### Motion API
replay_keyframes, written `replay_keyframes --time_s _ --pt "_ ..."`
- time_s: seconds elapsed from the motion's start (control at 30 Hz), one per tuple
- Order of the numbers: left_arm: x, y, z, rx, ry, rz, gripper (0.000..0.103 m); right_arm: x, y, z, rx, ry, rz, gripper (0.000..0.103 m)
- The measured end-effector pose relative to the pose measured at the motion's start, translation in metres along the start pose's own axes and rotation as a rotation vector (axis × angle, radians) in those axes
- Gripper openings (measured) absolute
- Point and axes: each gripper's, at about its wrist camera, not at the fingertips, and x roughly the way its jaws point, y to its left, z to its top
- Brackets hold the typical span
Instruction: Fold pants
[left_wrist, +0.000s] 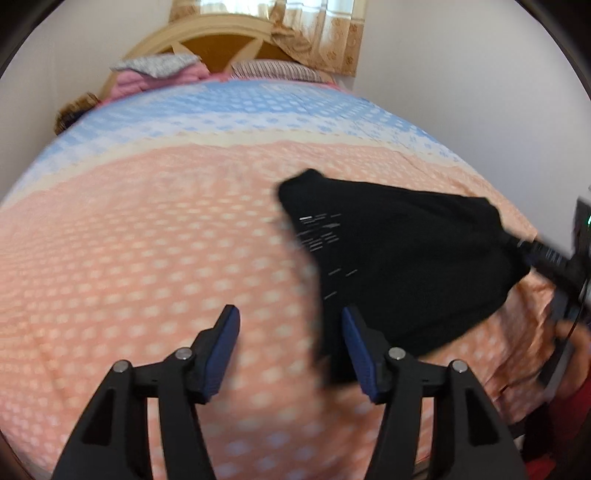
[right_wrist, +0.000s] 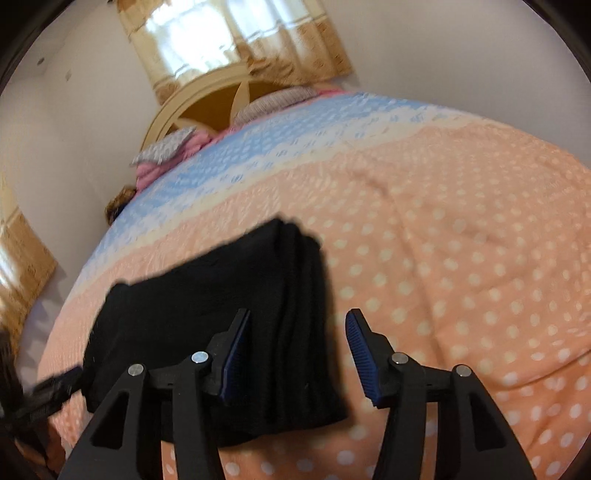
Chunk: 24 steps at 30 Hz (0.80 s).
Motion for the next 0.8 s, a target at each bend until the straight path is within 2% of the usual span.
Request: replay_keyframes --time_s 0.1,0.17,0.2,0.23,0.3,0.37,0.4,0.47,0.53,0.57,0.67,0.73,0.8 --pt "-0.004 0.010 -0.014 0.090 -0.030 0.085 0.060 -0.025 0.008 0.005 -0.008 -0.114 -0.070 0.054" --pt "-0.002 0.008 -0.020 0.158 -0.034 0.095 0.052 -0.035 0.029 0.008 -0.097 -0.126 -0.026 0.054" --pt "-0.003 0.001 -0.026 0.232 -0.050 0.085 0.050 -0.038 0.039 0.007 -0.126 -0.112 0.012 0.054" --pt "-0.004 -0.003 -0.029 0.277 -0.061 0.084 0.048 -0.039 0.050 0.006 -0.145 -0.074 0.096 0.054" --pt "-0.007 -0.009 -0.032 0.341 -0.080 0.057 0.048 -0.032 0.072 -0.002 -0.136 0.061 0.347 0.053" --pt "-0.010 0.000 -0.028 0.289 -0.082 0.005 0.048 -0.018 0.095 -0.018 -0.101 0.204 0.562 0.053" --pt "-0.010 0.008 -0.022 0.251 -0.082 -0.005 0.048 -0.012 0.107 -0.027 -0.099 0.258 0.637 0.052" --pt "-0.012 0.021 -0.021 0.187 -0.085 0.002 0.048 0.000 0.135 -0.044 -0.133 0.330 0.721 0.052" --pt "-0.012 0.032 -0.021 0.151 -0.080 0.009 0.048 0.014 0.162 -0.059 -0.193 0.398 0.751 0.050" --pt "-0.010 0.035 -0.020 0.146 -0.065 0.016 0.048 0.021 0.174 -0.066 -0.230 0.428 0.736 0.044" --pt "-0.015 0.043 -0.016 0.147 -0.085 0.048 0.048 0.044 0.193 -0.078 -0.288 0.472 0.666 0.042" --pt "-0.015 0.050 -0.012 0.133 -0.094 0.039 0.048 0.053 0.199 -0.079 -0.312 0.431 0.606 0.042" --pt "-0.015 0.061 -0.010 0.112 -0.096 0.040 0.048 0.053 0.204 -0.077 -0.325 0.377 0.595 0.042"
